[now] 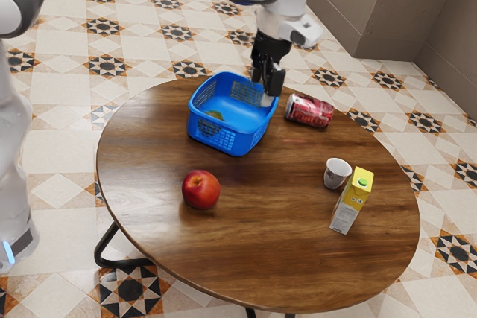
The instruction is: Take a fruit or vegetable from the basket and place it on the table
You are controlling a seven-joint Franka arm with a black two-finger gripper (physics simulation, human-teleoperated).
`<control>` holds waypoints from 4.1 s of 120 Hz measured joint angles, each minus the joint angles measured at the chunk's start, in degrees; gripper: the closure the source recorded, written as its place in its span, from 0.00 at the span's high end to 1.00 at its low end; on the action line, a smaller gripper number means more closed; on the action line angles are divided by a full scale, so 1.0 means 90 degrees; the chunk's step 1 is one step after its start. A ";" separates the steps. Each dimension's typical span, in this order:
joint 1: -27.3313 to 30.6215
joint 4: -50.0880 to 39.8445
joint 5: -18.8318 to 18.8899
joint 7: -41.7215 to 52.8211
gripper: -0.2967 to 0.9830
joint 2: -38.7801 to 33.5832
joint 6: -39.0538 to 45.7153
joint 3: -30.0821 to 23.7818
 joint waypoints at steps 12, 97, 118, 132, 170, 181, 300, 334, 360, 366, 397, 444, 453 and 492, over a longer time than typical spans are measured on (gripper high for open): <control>-0.0542 -0.0006 0.0237 -0.0002 0.77 -0.0033 -0.0003 0.0046; 0.2593 -0.0686 -0.0311 -0.0109 0.77 0.0689 0.0299 0.0132; 0.3101 -0.0735 -0.0394 -0.0117 0.77 0.0651 0.0436 0.0113; 0.3387 -0.0699 -0.0406 -0.0155 0.77 0.0563 0.0501 0.0102; 0.2261 -0.0629 -0.0413 -0.0298 0.77 0.0445 0.0568 0.0052; 0.1204 -0.0573 -0.0404 -0.0326 0.77 0.0454 0.0574 0.0054; 0.2546 -0.0397 -0.0336 -0.0463 0.77 0.0464 0.0582 -0.0634; 0.3301 -0.0402 -0.0349 -0.0482 0.77 0.0462 0.0578 -0.2681; 0.1288 -0.0402 -0.0335 -0.0476 0.77 0.0466 0.0576 -0.1367; 0.3079 -0.0398 -0.0340 -0.0468 0.77 0.0455 0.0576 -0.3145; 0.5285 -0.0306 -0.0344 -0.0436 0.77 0.0462 0.0576 -0.4622; 0.4611 -0.0175 -0.0305 -0.0410 0.77 0.0529 0.0576 -0.3192; 0.4205 -0.0177 -0.0298 -0.0406 0.77 0.0539 0.0576 -0.2815; 0.3255 -0.0179 -0.0287 -0.0397 0.77 0.0566 0.0576 -0.2109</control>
